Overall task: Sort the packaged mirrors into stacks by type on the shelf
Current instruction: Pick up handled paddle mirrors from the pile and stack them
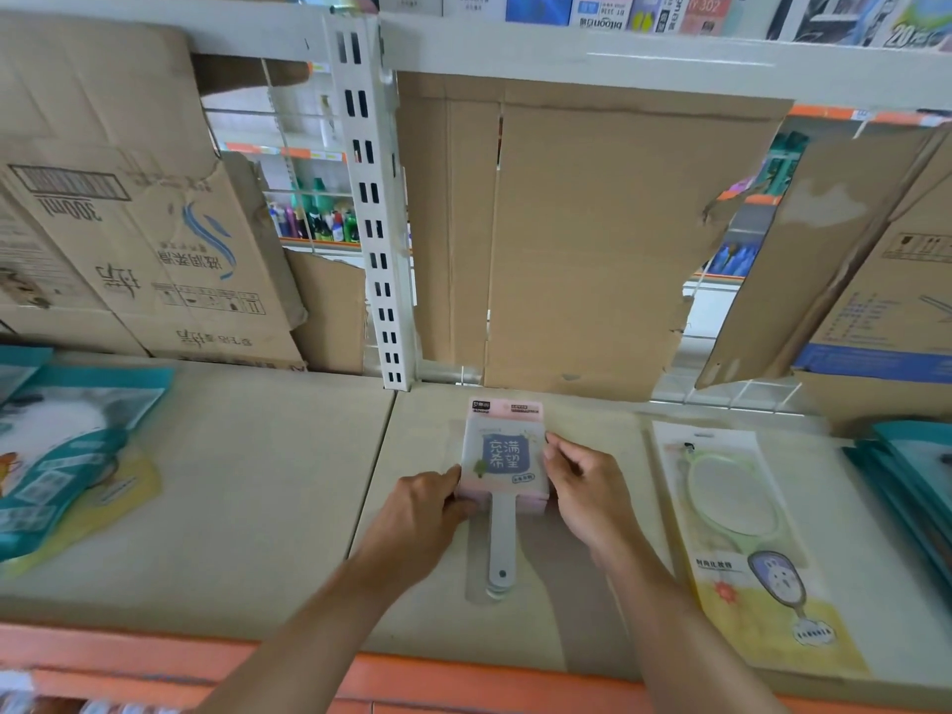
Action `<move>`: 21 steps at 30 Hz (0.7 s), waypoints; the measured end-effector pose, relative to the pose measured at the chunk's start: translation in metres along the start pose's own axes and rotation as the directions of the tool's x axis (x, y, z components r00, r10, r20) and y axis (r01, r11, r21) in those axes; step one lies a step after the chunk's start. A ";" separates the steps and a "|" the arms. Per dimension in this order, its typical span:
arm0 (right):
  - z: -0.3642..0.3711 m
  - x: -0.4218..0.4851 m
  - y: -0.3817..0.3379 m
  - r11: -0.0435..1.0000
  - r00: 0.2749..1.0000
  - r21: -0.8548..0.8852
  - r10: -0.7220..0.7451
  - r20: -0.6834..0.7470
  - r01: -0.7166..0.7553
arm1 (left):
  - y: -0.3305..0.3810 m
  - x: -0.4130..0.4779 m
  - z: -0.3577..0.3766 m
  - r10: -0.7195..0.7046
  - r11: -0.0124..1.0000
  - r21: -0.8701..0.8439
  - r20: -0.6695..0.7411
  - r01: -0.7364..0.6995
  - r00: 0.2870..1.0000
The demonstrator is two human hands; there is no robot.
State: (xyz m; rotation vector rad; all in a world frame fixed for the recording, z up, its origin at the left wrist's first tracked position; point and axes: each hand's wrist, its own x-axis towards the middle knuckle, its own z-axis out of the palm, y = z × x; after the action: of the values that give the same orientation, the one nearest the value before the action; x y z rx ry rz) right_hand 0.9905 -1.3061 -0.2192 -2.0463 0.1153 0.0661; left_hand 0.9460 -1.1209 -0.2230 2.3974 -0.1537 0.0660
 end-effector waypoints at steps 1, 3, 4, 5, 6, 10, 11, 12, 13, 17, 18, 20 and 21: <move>-0.002 0.000 -0.002 1.000 1.000 -0.007 -0.002 -0.007 0.002 | -0.001 -0.002 -0.002 -0.005 1.000 0.011 0.004 0.005 1.000; -0.006 0.000 -0.008 0.999 1.000 -0.031 -0.019 -0.020 0.018 | -0.005 -0.005 -0.007 -0.016 0.999 0.031 -0.009 0.017 1.000; -0.008 -0.001 -0.011 0.998 0.999 -0.056 -0.037 -0.027 0.035 | -0.008 -0.006 -0.010 -0.026 0.998 0.064 -0.020 0.028 0.999; -0.010 -0.002 -0.014 0.995 0.998 -0.089 -0.056 -0.034 0.053 | -0.009 -0.008 -0.014 -0.047 0.994 0.102 -0.027 0.049 0.999; -0.011 -0.002 -0.019 0.989 0.996 -0.127 -0.079 -0.040 0.073 | -0.012 -0.009 -0.018 -0.047 0.990 0.132 -0.041 0.052 0.998; -0.003 -0.003 -0.039 0.926 0.966 -0.298 -0.255 -0.042 0.232 | -0.016 -0.016 -0.035 -0.032 0.957 0.286 -0.094 0.058 0.995; 0.001 -0.003 -0.043 0.896 0.947 -0.339 -0.319 -0.045 0.286 | -0.019 -0.018 -0.039 -0.030 0.938 0.341 -0.101 0.063 0.994; 0.007 -0.002 -0.047 0.866 0.926 -0.373 -0.375 -0.047 0.333 | -0.022 -0.021 -0.043 -0.032 0.917 0.392 -0.111 0.073 0.993; 0.014 -0.002 -0.052 0.841 0.910 -0.401 -0.412 -0.041 0.362 | -0.024 -0.025 -0.048 -0.041 0.897 0.434 -0.119 0.089 0.992; 0.046 -0.008 -0.075 0.743 0.890 -0.533 -0.454 0.044 0.406 | -0.037 -0.044 -0.068 -0.050 0.821 0.549 -0.210 0.161 0.976; 0.055 -0.009 -0.079 0.724 0.889 -0.553 -0.451 0.073 0.413 | -0.039 -0.050 -0.073 -0.060 0.805 0.565 -0.226 0.181 0.972; 0.074 -0.013 -0.088 0.698 0.899 -0.585 -0.416 0.138 0.413 | -0.044 -0.062 -0.085 -0.076 0.773 0.594 -0.263 0.223 0.962; 0.082 -0.017 -0.093 0.686 0.906 -0.602 -0.387 0.173 0.408 | -0.047 -0.068 -0.091 -0.093 0.758 0.604 -0.277 0.248 0.956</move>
State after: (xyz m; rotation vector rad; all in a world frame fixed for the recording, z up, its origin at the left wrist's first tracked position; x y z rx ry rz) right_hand 0.9840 -1.1895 -0.1735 -2.6977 -0.4418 -0.1604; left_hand 0.8846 -1.0190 -0.1939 3.0448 0.2469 0.3643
